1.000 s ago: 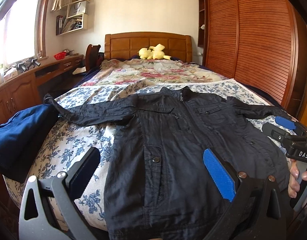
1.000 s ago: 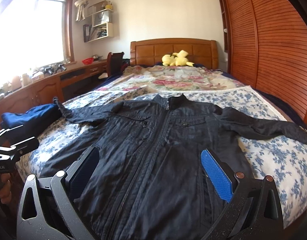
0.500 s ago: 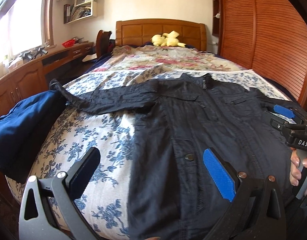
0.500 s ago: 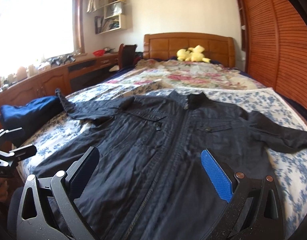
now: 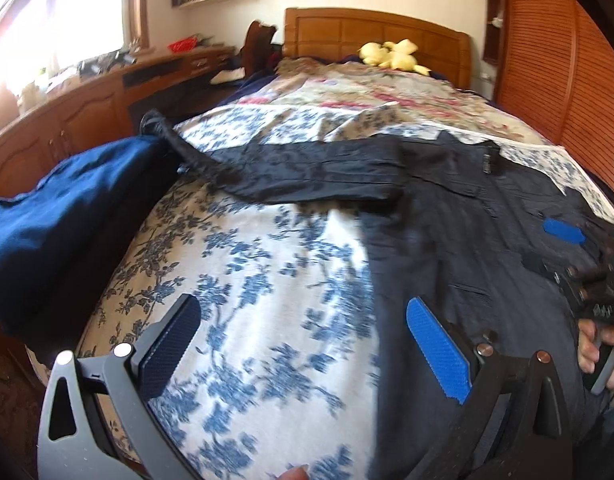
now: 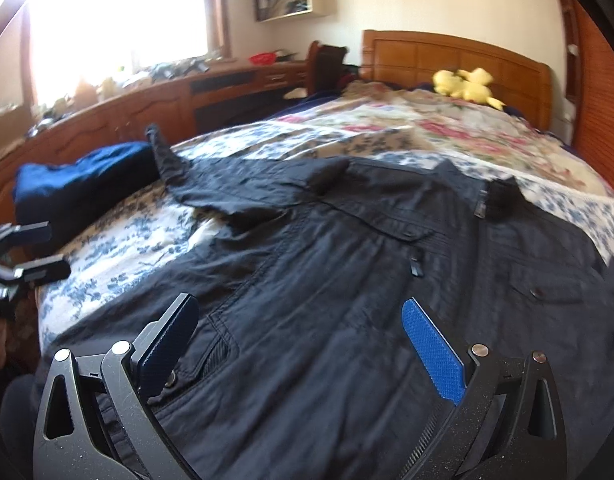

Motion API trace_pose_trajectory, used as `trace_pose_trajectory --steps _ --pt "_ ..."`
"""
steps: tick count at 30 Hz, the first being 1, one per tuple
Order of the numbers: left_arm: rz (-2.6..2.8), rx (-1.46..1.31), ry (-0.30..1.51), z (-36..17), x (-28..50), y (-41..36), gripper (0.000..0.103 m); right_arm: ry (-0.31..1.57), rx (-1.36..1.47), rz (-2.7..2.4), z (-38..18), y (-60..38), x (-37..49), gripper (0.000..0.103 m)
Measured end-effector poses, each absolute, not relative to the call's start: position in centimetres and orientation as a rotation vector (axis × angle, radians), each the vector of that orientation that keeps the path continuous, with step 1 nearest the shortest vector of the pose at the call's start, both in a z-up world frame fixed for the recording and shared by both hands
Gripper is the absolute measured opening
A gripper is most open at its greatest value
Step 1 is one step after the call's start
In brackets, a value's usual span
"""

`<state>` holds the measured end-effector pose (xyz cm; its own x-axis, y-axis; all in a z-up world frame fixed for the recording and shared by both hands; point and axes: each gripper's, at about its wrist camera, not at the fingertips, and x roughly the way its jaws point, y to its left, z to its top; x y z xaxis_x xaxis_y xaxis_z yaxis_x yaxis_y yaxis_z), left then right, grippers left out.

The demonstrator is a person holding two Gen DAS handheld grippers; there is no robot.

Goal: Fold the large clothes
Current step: 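Move the left gripper to the jacket sleeve cuff and close on it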

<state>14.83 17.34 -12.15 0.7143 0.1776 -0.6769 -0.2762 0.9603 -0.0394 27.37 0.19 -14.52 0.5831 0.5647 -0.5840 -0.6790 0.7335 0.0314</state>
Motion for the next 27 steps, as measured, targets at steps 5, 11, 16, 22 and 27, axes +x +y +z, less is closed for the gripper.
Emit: trace_pose_trajectory --steps 5,11,16,22,27 --pt "0.243 -0.205 0.771 -13.0 17.6 20.4 0.103 0.634 -0.220 0.771 -16.1 0.5 27.6 0.103" --pt "0.228 -0.243 0.783 -14.1 21.9 23.6 0.103 0.621 -0.269 0.756 -17.0 1.2 27.0 0.103" --pt "0.255 -0.247 0.818 -14.8 26.6 27.0 0.103 0.633 -0.273 0.751 -17.3 1.3 27.3 0.103" --pt "0.279 -0.284 0.807 -14.7 31.2 30.7 0.092 0.632 -0.276 0.749 -17.4 1.3 27.3 0.103" --pt "0.338 -0.327 0.803 -15.4 33.9 33.6 0.085 0.637 -0.278 0.754 -17.4 1.3 27.3 0.103"
